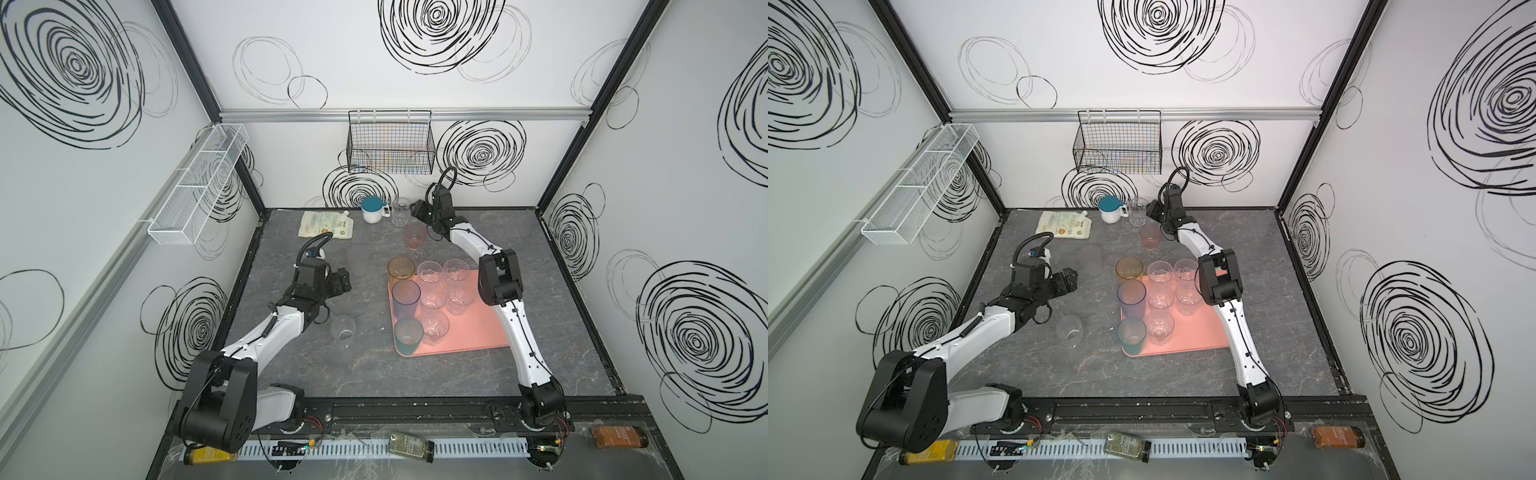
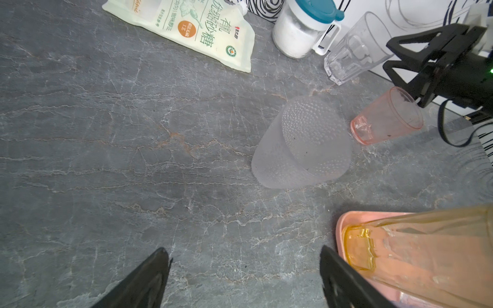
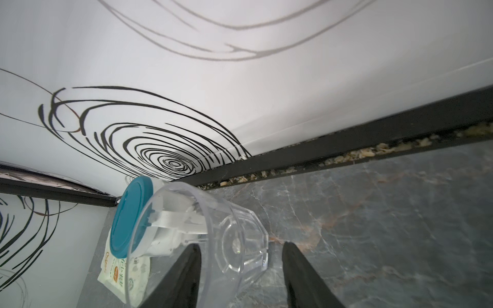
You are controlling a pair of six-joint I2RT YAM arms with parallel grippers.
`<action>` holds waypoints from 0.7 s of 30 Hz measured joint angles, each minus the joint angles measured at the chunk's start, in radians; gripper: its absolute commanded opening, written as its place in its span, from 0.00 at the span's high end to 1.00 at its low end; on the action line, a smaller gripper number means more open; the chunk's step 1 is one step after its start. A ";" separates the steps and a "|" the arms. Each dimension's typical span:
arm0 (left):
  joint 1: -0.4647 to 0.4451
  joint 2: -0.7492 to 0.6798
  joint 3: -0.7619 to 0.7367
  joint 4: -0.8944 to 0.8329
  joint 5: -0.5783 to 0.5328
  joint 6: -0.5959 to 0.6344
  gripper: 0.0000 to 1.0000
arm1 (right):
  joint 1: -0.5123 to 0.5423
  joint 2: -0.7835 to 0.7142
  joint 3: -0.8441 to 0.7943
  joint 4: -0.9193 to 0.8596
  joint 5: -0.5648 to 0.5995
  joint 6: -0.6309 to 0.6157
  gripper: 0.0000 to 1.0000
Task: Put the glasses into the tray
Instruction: 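Close the right gripper on the clear glass and lift it, then carry the glass toward the tray with the right gripper while the left gripper approaches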
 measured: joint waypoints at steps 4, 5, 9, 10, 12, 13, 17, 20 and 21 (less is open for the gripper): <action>0.003 0.000 0.000 0.000 0.000 0.000 0.09 | -0.006 -0.022 -0.044 -0.009 -0.001 -0.009 0.54; 0.003 0.000 0.000 0.000 0.000 0.001 0.09 | -0.009 -0.021 -0.048 -0.010 -0.002 -0.011 0.56; 0.003 0.000 0.000 0.000 -0.002 0.004 0.09 | -0.009 -0.021 -0.062 -0.014 -0.015 -0.010 0.66; 0.003 0.000 0.000 0.000 -0.004 0.007 0.09 | -0.008 -0.021 -0.062 -0.013 -0.022 -0.010 0.69; 0.004 -0.001 0.000 0.000 -0.007 0.010 0.09 | -0.008 -0.021 -0.062 -0.008 -0.029 -0.008 0.74; 0.005 -0.001 0.000 0.000 -0.009 0.011 0.09 | -0.008 -0.021 -0.062 -0.004 -0.035 -0.008 0.77; 0.010 -0.001 0.000 0.000 -0.014 0.014 0.09 | -0.008 -0.019 -0.060 -0.005 -0.048 -0.007 0.86; 0.010 -0.001 0.000 0.000 -0.016 0.014 0.09 | -0.009 -0.019 -0.060 -0.004 -0.055 -0.007 0.89; 0.010 -0.001 0.000 0.000 -0.016 0.014 0.09 | -0.009 -0.019 -0.061 -0.004 -0.056 -0.007 0.90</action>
